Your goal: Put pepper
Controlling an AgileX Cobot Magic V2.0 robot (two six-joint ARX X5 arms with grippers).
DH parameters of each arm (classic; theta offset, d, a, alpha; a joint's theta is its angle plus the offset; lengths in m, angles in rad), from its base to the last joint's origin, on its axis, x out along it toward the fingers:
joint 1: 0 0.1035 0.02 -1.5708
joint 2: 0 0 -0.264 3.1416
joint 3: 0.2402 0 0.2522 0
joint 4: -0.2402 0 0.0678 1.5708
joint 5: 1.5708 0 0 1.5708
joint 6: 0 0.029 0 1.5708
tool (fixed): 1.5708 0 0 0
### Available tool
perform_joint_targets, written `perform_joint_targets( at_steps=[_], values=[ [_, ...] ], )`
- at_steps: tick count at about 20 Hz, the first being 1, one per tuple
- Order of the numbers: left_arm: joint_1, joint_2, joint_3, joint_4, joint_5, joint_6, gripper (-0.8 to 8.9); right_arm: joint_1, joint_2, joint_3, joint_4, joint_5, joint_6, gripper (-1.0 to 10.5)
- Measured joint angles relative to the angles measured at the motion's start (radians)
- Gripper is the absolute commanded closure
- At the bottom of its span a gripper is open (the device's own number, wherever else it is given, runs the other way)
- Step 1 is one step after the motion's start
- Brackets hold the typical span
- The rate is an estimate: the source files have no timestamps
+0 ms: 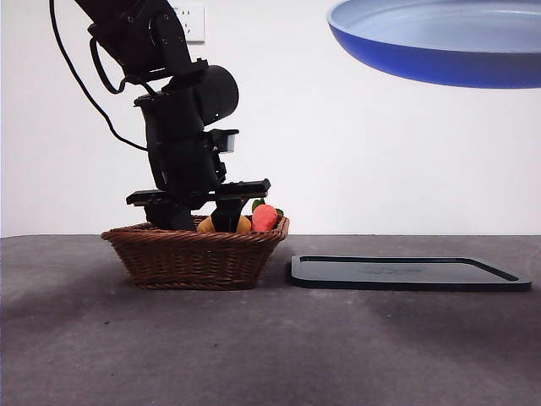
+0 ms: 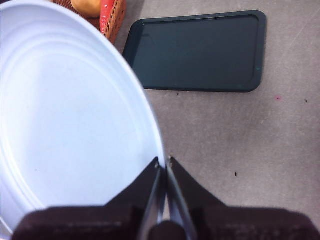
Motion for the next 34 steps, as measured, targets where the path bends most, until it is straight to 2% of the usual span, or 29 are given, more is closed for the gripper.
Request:
perform_joint_targets(
  at_steps=[6, 14, 20, 23, 27, 29, 34],
  values=[
    [0.000, 0.000, 0.000, -0.012, 0.003, -0.018, 7.05, 0.000, 0.000, 0.000, 0.008, 0.000, 0.000, 9.4],
    [0.000, -0.019, 0.000, -0.035, 0.003, -0.018, 7.05, 0.000, 0.019, 0.000, 0.011, 0.000, 0.000, 9.4],
    [-0.002, -0.185, 0.000, -0.072, 0.012, -0.018, 7.05, 0.000, 0.163, 0.000, 0.079, 0.000, 0.000, 9.4],
    [-0.018, -0.272, 0.000, -0.099, 0.054, -0.018, 7.05, 0.000, 0.273, 0.000, 0.154, 0.000, 0.007, 9.4],
    [-0.085, -0.386, 0.001, -0.113, 0.171, -0.018, 7.05, 0.000, 0.453, 0.000, 0.262, -0.002, 0.045, 9.4],
    [-0.146, -0.407, 0.002, -0.113, 0.213, -0.018, 7.05, 0.000, 0.552, 0.000, 0.311, -0.031, 0.074, 9.4],
    [-0.335, -0.371, 0.002, -0.112, 0.194, 0.007, 7.05, 0.001, 0.698, 0.000, 0.357, -0.071, 0.133, 9.4]
  ],
)
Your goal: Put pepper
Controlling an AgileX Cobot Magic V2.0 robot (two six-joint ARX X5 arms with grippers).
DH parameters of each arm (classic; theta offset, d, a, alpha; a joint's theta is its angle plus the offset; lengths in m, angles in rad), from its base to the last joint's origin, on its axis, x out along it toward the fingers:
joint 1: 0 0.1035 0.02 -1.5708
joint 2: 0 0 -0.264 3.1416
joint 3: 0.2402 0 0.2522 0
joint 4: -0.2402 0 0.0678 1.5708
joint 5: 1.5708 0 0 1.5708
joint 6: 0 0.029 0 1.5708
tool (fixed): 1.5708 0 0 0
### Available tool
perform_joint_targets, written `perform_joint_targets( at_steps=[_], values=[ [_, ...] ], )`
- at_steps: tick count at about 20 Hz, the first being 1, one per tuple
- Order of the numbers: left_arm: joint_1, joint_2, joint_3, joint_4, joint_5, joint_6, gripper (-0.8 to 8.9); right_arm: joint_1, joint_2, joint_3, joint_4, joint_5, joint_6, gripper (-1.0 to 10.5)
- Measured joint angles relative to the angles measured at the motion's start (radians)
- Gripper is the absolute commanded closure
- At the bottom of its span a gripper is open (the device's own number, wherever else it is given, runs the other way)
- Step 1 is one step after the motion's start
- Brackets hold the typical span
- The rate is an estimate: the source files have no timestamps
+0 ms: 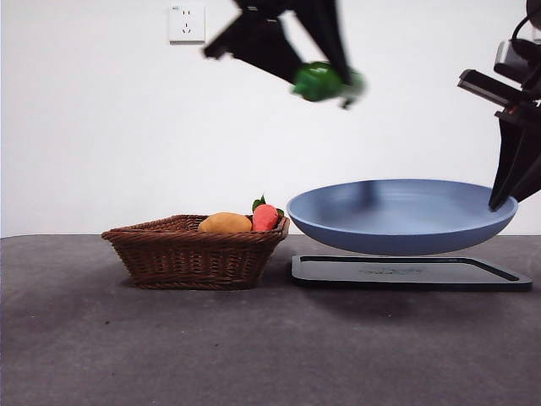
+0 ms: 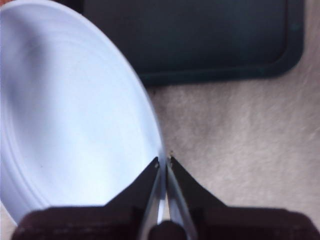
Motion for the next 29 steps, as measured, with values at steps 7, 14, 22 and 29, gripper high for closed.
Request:
perform_joint_targets(
  at_steps=[7, 14, 22, 29],
  values=[
    [-0.085, 0.166, 0.000, 0.062, -0.133, 0.111, 7.05, 0.000, 0.000, 0.000, -0.043, -0.032, 0.021, 9.4],
    [-0.087, 0.219, 0.000, 0.062, -0.112, 0.126, 6.99, -0.001, 0.000, 0.000, -0.047, -0.053, 0.043, 9.4],
    [-0.097, 0.221, 0.000, 0.047, -0.110, 0.134, 5.68, -0.001, 0.000, 0.000, -0.079, -0.057, 0.062, 9.4],
    [-0.097, 0.165, 0.000, 0.013, -0.111, 0.134, 5.68, -0.001, 0.000, 0.000, -0.111, -0.056, 0.076, 9.4]
  ],
)
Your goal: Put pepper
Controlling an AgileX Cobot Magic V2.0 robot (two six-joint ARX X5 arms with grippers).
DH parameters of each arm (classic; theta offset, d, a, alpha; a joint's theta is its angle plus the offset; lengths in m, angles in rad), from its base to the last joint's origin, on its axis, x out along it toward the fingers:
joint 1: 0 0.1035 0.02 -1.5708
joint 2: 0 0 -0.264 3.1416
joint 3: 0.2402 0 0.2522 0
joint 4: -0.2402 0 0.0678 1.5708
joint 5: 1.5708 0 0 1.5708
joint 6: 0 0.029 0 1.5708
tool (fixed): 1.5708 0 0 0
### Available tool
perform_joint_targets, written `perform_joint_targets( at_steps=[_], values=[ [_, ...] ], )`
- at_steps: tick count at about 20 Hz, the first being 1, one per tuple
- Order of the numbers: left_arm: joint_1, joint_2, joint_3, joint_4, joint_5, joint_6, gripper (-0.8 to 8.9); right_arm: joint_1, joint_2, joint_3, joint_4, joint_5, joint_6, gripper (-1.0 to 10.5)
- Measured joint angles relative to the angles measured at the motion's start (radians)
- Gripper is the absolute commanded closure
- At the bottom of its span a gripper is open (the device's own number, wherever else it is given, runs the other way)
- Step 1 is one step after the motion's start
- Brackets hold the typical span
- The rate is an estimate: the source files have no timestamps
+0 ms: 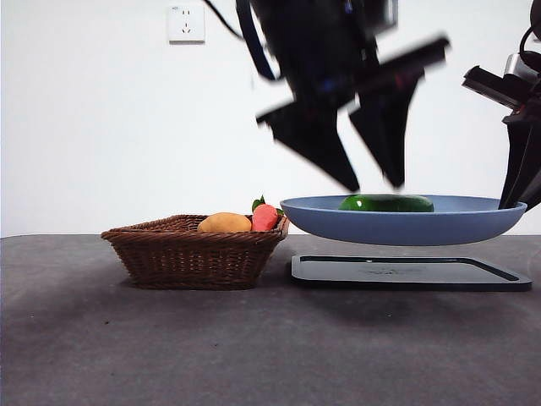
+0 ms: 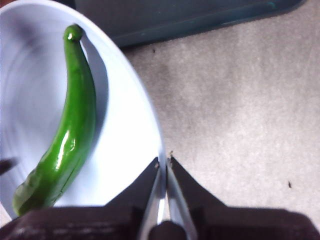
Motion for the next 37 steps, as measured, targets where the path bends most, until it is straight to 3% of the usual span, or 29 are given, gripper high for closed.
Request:
perform_joint_targets(
  at_steps=[8, 19, 31, 37],
  values=[
    [0.002, -0.285, 0.000, -0.087, -0.002, 0.015, 5.68, 0.000, 0.027, 0.053, 0.017, 0.038, 0.049, 9.4],
    [0.002, -0.643, 0.000, -0.177, -0.002, 0.026, 5.68, -0.086, 0.405, 0.394, 0.053, 0.052, 0.068, 9.4],
    [0.002, -0.667, 0.000, -0.189, -0.002, 0.026, 5.68, -0.103, 0.575, 0.404, 0.196, 0.053, 0.019, 9.3],
    [0.002, -0.667, 0.000, -0.193, -0.003, 0.026, 5.68, -0.104, 0.576, 0.404, 0.195, 0.052, -0.031, 7.5]
  ],
)
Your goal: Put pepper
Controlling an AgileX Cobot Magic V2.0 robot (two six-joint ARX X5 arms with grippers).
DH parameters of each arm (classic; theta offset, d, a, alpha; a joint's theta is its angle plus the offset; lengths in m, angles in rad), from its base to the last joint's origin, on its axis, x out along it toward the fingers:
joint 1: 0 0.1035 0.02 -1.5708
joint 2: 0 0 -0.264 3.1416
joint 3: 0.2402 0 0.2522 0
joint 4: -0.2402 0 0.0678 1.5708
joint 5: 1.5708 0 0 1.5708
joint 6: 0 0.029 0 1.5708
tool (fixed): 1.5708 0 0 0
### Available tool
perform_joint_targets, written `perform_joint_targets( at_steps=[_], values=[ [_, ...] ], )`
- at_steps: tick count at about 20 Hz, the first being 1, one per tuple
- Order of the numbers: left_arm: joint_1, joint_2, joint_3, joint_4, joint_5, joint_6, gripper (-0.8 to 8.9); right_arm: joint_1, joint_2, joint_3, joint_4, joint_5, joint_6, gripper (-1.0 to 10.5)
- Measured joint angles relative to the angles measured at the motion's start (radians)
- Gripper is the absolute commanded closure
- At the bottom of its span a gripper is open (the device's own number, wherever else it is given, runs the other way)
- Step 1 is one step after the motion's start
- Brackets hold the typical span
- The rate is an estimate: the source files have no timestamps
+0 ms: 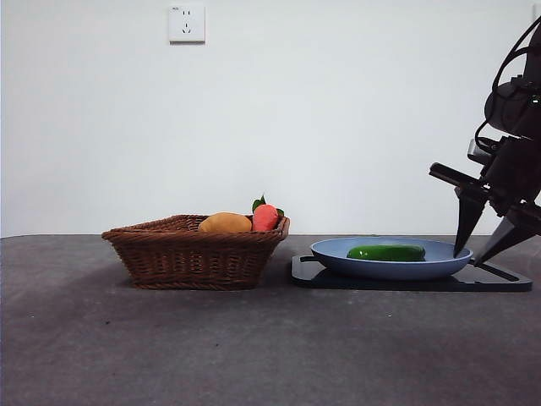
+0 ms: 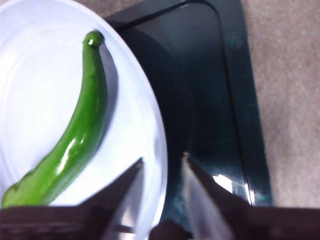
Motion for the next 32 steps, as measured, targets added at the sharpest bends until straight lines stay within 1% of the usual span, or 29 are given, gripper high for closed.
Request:
perform_joint_targets(
  at_steps=[2, 4, 7, 10, 12, 15, 16, 17, 19, 20, 21, 22, 23, 27, 32],
  values=[
    [0.000, 0.000, 0.000, -0.008, -0.028, 0.000, 5.68, -0.008, -0.008, 0.000, -0.023, 0.000, -0.018, 7.5],
    [0.000, 0.000, 0.000, -0.021, -0.083, 0.000, 5.68, -0.018, -0.060, 0.000, -0.054, 0.001, -0.026, 7.5],
    [0.001, 0.000, 0.000, -0.047, -0.145, 0.002, 5.70, -0.034, -0.245, 0.000, -0.084, 0.003, -0.039, 7.5],
    [0.002, 0.000, 0.000, -0.060, -0.171, 0.015, 5.70, -0.024, -0.425, 0.004, -0.141, -0.006, -0.057, 7.5],
    [0.003, 0.000, 0.000, -0.062, -0.172, 0.019, 5.70, 0.010, -0.550, 0.004, -0.269, -0.007, -0.087, 7.5],
    [0.003, 0.000, 0.000, -0.073, -0.172, 0.020, 5.70, 0.074, -0.735, 0.004, -0.551, -0.008, -0.159, 7.5],
    [0.003, 0.000, 0.000, -0.075, -0.172, 0.020, 5.72, 0.092, -0.778, 0.004, -0.623, -0.008, -0.179, 7.5],
    [0.003, 0.000, 0.000, -0.080, -0.172, 0.020, 5.86, 0.110, -0.824, 0.004, -0.690, -0.007, -0.195, 7.5],
    [0.003, 0.000, 0.000, -0.085, -0.166, 0.020, 6.37, 0.139, -0.901, 0.004, -0.760, -0.007, -0.214, 7.5],
    [0.003, 0.000, 0.000, -0.088, -0.158, 0.020, 6.63, 0.148, -0.936, 0.004, -0.784, -0.007, -0.222, 7.6],
    [0.003, 0.000, 0.000, -0.088, -0.156, 0.020, 7.00, 0.158, -0.977, 0.004, -0.801, -0.008, -0.229, 8.0],
    [0.003, 0.000, 0.000, -0.089, -0.155, 0.020, 7.38, 0.161, -1.009, 0.005, -0.801, -0.008, -0.232, 8.8],
    [0.003, 0.000, 0.000, -0.092, -0.153, 0.020, 8.01, 0.167, -1.041, 0.005, -0.801, -0.008, -0.236, 9.4],
    [0.003, 0.000, 0.000, -0.095, -0.153, 0.019, 8.06, 0.186, -1.136, 0.005, -0.801, -0.008, -0.266, 9.4],
    [0.003, 0.000, 0.000, -0.095, -0.153, 0.020, 8.06, 0.188, -1.158, 0.005, -0.801, -0.008, -0.257, 9.4]
  ],
)
